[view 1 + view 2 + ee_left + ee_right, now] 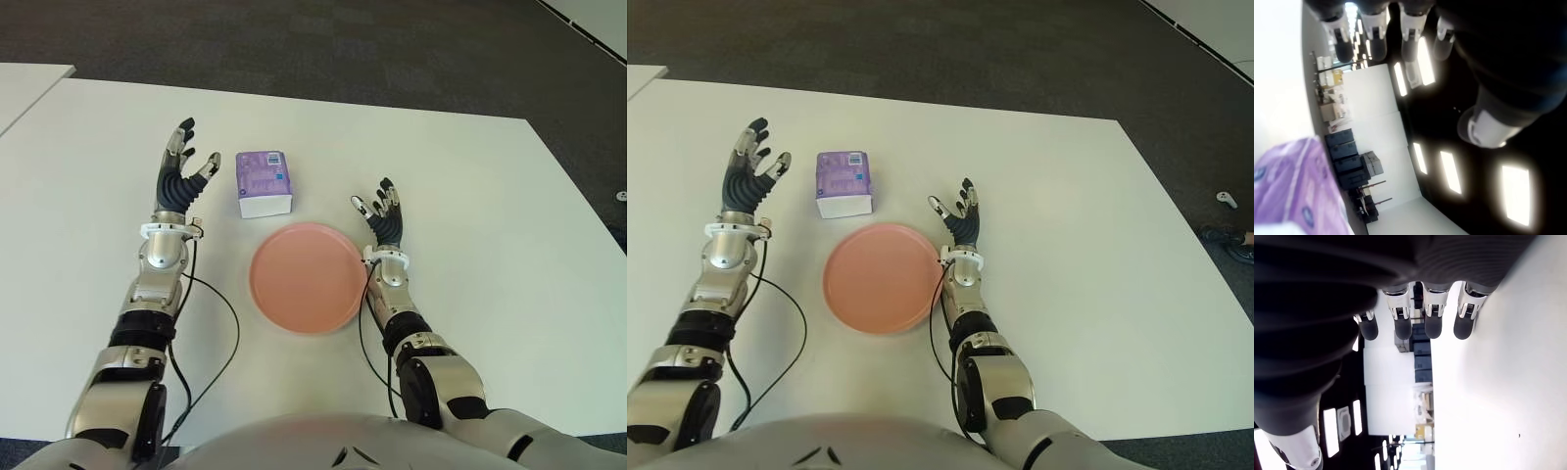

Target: Put the tissue paper into the plate.

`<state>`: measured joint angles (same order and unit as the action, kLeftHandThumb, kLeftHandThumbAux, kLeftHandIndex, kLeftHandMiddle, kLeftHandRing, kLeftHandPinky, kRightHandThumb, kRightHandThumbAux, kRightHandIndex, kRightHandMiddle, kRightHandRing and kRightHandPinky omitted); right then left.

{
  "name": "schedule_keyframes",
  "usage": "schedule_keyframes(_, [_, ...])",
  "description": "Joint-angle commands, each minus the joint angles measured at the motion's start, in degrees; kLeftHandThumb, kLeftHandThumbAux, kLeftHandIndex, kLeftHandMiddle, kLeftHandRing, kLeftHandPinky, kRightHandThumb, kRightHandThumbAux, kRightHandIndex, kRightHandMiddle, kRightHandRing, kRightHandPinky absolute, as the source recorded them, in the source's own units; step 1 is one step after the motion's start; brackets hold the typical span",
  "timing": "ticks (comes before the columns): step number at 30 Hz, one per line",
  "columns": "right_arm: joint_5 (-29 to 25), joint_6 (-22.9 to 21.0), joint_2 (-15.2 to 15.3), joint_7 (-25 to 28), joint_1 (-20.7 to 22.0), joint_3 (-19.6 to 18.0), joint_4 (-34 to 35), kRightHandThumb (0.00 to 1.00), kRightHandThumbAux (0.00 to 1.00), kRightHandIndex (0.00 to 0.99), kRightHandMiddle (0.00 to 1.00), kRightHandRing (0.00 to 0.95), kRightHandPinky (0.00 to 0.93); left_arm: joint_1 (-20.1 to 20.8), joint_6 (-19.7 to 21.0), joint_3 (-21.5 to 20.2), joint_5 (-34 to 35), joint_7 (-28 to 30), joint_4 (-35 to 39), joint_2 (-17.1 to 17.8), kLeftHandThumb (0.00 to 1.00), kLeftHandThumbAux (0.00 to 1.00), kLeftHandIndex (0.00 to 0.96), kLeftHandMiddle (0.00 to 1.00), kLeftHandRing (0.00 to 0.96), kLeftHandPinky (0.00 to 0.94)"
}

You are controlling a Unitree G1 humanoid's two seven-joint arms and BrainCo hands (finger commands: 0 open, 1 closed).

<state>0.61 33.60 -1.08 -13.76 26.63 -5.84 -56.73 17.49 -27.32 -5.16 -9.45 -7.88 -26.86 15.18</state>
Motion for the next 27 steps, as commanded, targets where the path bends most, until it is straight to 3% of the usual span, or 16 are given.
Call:
schedule_keyframes(1, [-0.9,-1.9,-0.5,0.8,-1.6,-0.8,-2.0,0.142,0.725,0.027,0.066,0.056,0.084,1.3,0.4,2.1,-4.8,1.3,0.4,4.1,0.188,0.559,0.002,0.000,0.002,0.016])
schedule_keyframes(11, [1.1,-4.4,1.4,0.8,-2.7,0.2,0.4,0.145,0.726,0.032,0.058,0.055,0.089,3.9,1.6,4.0,-6.1,4.2,1.3,7.3,0.192,0.541,0.000,0.000,0.000,0.000])
schedule_keyframes(17, [3.3,-12.6,3.7,2.0,-5.8,2.0,9.7,0.172,0.673,0.050,0.060,0.061,0.098,5.9,-1.2,5.7,-7.1,4.6,-1.1,8.3,0.209,0.545,0.000,0.000,0.000,0.017])
schedule_keyframes(21, [3.7,-20.6,4.9,4.2,-7.7,2.9,16.1,0.179,0.642,0.058,0.063,0.062,0.098,8.0,-5.1,7.7,-9.5,3.9,-5.4,9.3,0.216,0.544,0.000,0.000,0.000,0.024])
schedule_keyframes(27, [4.0,-26.3,5.3,5.2,-9.3,3.3,21.3,0.180,0.621,0.063,0.063,0.061,0.098,9.6,-5.7,8.9,-9.5,5.5,-8.2,9.8,0.190,0.521,0.000,0.000,0.000,0.007])
